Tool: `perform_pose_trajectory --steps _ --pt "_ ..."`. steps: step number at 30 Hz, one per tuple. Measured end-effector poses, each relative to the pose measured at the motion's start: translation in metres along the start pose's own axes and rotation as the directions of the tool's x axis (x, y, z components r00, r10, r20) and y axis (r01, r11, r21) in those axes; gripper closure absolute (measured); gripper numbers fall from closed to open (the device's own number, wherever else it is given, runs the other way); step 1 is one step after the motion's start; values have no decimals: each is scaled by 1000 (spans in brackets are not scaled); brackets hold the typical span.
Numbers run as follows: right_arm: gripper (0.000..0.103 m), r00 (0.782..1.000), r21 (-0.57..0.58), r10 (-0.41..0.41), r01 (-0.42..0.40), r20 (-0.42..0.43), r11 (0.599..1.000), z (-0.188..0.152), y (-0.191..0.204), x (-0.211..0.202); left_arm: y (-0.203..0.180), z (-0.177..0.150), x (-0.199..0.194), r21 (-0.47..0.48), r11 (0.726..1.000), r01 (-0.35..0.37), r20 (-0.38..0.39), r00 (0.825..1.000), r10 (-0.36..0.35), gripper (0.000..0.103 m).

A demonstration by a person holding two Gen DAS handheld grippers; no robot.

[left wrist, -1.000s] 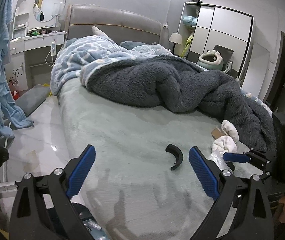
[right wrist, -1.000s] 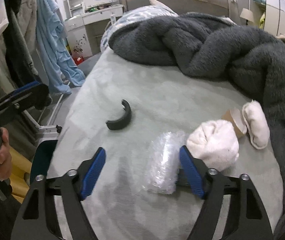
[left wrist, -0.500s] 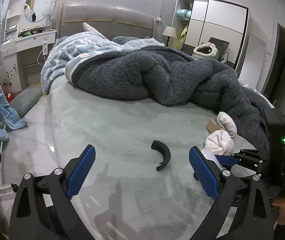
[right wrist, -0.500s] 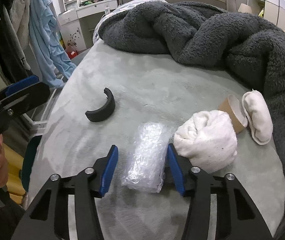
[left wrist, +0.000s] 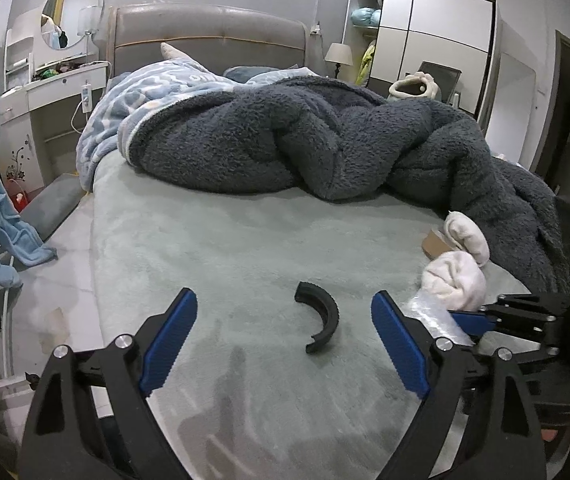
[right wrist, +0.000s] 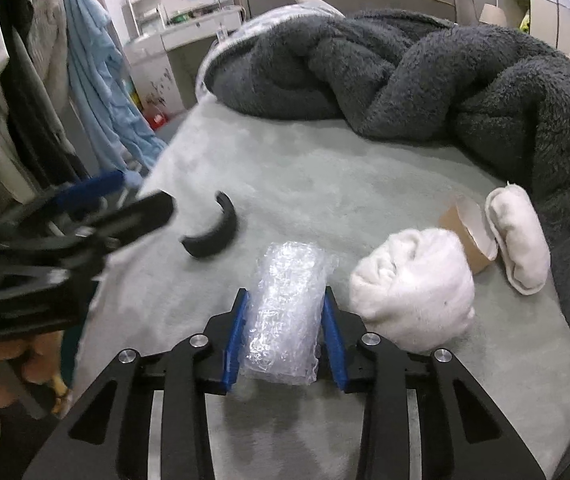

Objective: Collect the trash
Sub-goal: 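Grasp the clear bubble-wrap roll with right tool while left grasps black curved clip, then carry the bubble wrap and black clip over the teal bin with both tools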

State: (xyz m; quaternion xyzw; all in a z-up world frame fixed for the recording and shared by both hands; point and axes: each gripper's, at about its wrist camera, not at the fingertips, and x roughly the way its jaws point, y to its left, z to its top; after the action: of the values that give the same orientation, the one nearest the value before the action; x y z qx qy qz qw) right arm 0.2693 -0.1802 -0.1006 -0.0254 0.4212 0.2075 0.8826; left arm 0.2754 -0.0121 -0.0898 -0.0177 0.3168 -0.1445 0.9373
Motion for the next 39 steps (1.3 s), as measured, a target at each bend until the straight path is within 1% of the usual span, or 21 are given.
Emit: perform_pose_trajectory --steps 5,11,15,19,26,30,31,35,37,39 --pt "67 999 16 19 -19 43 1000 5 -5 -19 -1 1 9 -10 1000 -11 -8 1000 11 15" --pt "67 995 67 53 -59 90 996 6 -24 -38 -9 3 20 -1 1000 -6 -20 1000 6 20" --pt "67 992 97 69 -79 104 992 3 -37 -41 -16 3 31 9 1000 -1 -49 999 1 25" --pt "67 991 112 78 -90 106 990 -3 -45 -43 -21 0 42 20 1000 7 -81 997 -6 34" --pt "67 991 111 87 -98 103 989 -10 -51 -48 -27 -1 56 25 1000 2 -115 993 1 43" --pt "67 991 115 88 -100 103 988 -13 -57 -51 -27 -2 63 18 1000 -7 -135 991 9 52" --pt "67 991 116 89 -100 102 988 -14 -58 -52 -27 -2 66 19 1000 -9 -140 990 11 57" --pt "67 991 115 86 -97 99 989 -16 -63 -54 -28 -3 70 24 1000 -19 -154 988 23 67" --pt "67 991 118 85 -97 99 988 -17 -66 -55 -28 -2 69 21 1000 -21 -153 988 24 75" --pt "67 991 118 81 -93 102 989 -16 -66 -57 -27 -1 67 15 1000 -12 -154 988 14 78"
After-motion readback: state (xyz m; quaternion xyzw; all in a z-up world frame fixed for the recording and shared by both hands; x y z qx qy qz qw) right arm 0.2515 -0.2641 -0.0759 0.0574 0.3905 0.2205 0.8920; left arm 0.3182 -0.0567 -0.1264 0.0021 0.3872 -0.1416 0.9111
